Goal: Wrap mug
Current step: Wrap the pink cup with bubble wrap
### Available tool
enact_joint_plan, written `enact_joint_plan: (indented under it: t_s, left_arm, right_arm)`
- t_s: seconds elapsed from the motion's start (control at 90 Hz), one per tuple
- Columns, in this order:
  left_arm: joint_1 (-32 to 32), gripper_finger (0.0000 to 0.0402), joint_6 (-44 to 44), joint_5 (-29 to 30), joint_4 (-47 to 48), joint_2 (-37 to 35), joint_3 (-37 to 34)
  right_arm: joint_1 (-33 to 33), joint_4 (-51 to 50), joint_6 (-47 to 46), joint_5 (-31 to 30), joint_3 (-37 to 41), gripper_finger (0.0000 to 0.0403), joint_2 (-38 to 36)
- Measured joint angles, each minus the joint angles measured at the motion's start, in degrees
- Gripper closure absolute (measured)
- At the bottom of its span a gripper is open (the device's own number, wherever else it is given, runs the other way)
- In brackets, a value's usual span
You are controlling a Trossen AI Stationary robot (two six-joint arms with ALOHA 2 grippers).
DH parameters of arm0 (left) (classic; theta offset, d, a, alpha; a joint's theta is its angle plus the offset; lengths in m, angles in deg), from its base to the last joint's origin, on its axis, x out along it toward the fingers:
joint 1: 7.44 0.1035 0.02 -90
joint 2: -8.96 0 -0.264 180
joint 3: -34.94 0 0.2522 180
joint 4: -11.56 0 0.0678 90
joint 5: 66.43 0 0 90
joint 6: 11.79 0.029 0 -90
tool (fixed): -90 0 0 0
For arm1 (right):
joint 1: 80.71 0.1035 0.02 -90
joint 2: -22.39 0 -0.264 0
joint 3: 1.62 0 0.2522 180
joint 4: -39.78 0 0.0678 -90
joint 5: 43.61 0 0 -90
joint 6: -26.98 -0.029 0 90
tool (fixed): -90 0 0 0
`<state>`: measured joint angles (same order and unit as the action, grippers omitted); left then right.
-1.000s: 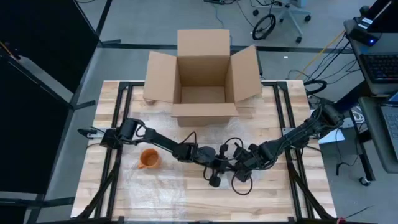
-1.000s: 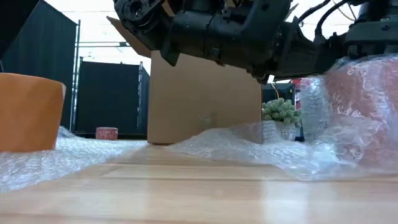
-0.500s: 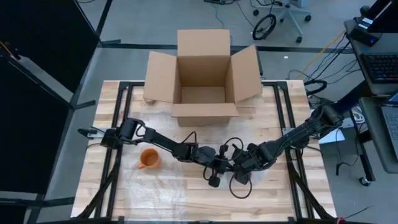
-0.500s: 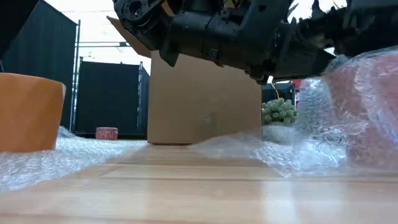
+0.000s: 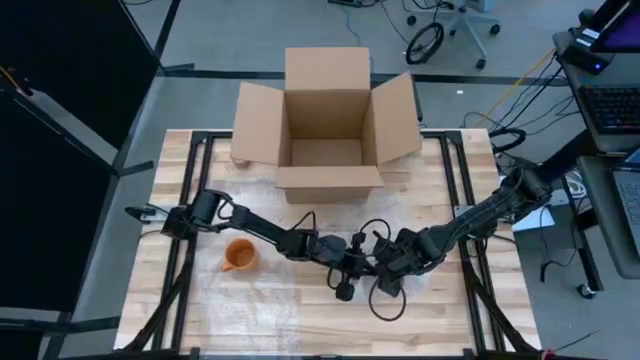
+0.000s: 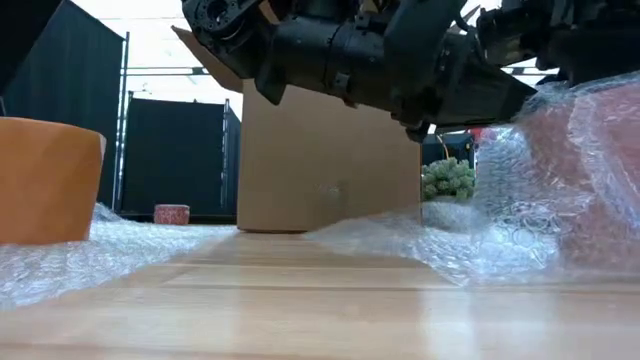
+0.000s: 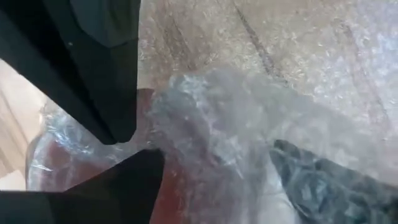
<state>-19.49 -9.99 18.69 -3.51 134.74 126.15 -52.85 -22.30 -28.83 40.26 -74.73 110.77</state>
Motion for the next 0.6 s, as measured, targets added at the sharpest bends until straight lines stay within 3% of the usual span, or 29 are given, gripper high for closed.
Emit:
enact_joint_plan:
  t_s: [0.322,0.6]
  left_arm:
    - [0.37,0.0253,0.59,0.72,3.88,-4.64,-0.24]
    - [0.5,0.023,1.98,1.87,6.41,-6.88,-0.14]
  right_arm:
    - [0.01,-1.94,0.51,0.07,-0.02,0.0121,-0.69]
    - [0.12,-3.73,-0.82,0.23,-0.04,0.0121,-4.96]
